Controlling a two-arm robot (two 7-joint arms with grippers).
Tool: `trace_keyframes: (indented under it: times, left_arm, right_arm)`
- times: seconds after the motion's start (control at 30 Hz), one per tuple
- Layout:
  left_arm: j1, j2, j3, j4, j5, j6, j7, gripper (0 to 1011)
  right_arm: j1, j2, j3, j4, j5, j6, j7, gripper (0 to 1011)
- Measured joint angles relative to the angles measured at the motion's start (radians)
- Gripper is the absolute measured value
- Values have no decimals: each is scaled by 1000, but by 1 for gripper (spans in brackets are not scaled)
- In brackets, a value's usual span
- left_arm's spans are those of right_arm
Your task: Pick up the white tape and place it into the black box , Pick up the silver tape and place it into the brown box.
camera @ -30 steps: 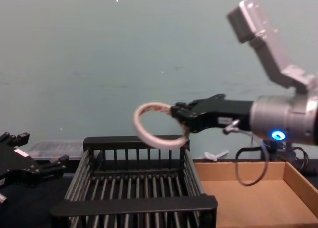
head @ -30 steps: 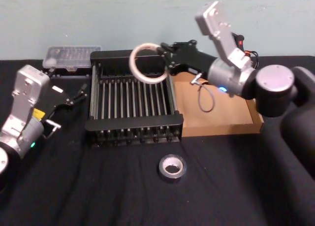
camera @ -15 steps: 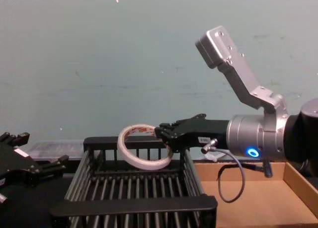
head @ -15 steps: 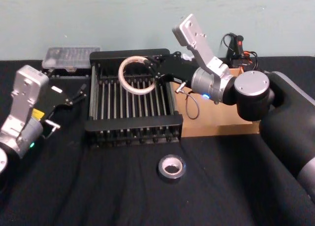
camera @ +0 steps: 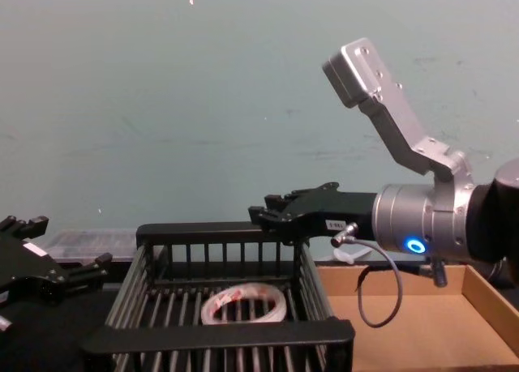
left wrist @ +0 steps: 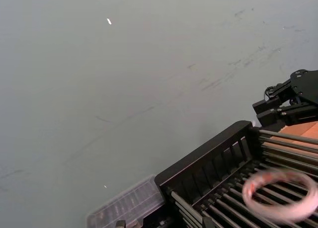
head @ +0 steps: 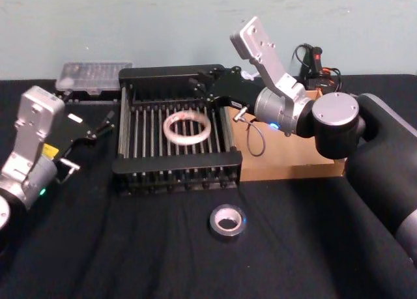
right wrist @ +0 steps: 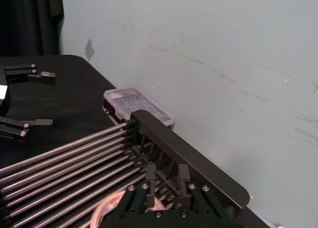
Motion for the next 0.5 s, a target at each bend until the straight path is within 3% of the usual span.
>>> trace_keyframes:
  times: [0.1,0.37,0.43,0.47,0.5]
  left_arm:
    - [0,0,0,0,0,0,0,1001]
    - [0,0,0,0,0,0,0,1001]
    - [0,0,0,0,0,0,0,1001]
    - [0,0,0,0,0,0,0,1001]
    - [0,0,0,0,0,0,0,1001]
  right_arm:
    - [0,0,0,-1,1,0,0,332]
    - [-1,1,1,-3,2,1,1,632]
    - [-1,1,1,-3,2,1,1,651]
    - [-1,1,2,-3,2,2,1,731]
    - [-1,1,2,-3,2,2,1,731]
